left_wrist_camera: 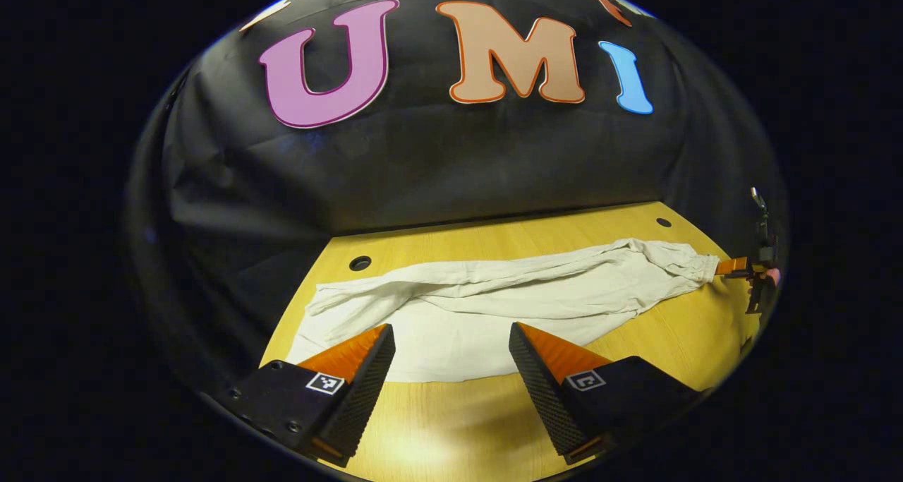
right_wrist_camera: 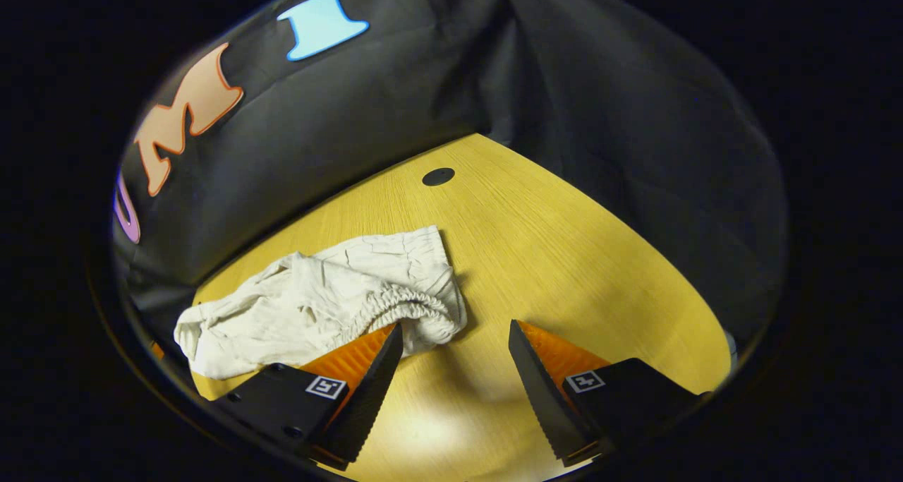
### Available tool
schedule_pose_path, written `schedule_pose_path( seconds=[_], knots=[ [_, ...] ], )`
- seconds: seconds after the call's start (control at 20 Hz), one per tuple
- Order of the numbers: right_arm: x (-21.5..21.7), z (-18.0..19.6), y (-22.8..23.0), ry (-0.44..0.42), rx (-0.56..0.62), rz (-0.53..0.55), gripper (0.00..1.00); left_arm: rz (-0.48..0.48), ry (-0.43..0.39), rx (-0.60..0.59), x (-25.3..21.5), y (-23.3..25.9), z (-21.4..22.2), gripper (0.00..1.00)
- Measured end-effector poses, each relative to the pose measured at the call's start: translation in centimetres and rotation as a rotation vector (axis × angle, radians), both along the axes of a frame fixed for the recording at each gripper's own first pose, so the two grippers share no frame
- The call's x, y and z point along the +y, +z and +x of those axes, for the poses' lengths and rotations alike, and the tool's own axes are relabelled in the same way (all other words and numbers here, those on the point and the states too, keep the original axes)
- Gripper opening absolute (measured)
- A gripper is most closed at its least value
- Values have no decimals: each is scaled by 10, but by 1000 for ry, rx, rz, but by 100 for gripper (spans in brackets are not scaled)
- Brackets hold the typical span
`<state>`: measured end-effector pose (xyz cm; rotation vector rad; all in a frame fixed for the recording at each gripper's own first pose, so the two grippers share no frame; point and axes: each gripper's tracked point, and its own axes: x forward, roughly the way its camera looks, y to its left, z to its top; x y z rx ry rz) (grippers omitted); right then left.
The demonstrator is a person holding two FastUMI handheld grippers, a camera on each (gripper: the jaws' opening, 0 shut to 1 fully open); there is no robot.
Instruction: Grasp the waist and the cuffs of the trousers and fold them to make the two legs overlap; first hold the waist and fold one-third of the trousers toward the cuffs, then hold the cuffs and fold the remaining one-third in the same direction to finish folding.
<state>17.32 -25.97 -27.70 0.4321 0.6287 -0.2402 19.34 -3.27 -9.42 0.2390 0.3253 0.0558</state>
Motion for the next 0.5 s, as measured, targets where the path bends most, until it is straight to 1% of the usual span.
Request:
schedule_pose_path(
  seconds=[0.05,0.1,0.15,0.2,0.25,0.35,0.4,0.5],
  knots=[
    [6,4,1,-2,-17,39,96,4,9,1,4,0,-3,97],
    [9,7,5,-7,-28,75,89,3,17,-2,5,1,-5,97],
    [11,14,3,-11,-38,99,94,1,26,-6,6,2,-6,94],
    [15,18,1,-12,-42,118,87,-2,36,-7,7,2,-7,93],
    [19,21,0,-9,-44,138,87,-6,44,-8,7,2,-9,97],
    [30,26,-4,-1,-40,178,84,-14,50,-12,4,3,-14,97],
    [34,29,-5,0,-44,189,93,-14,52,-13,3,4,-16,97],
    [39,36,-5,-9,-56,216,92,-6,55,-18,3,7,-18,97]
  ],
)
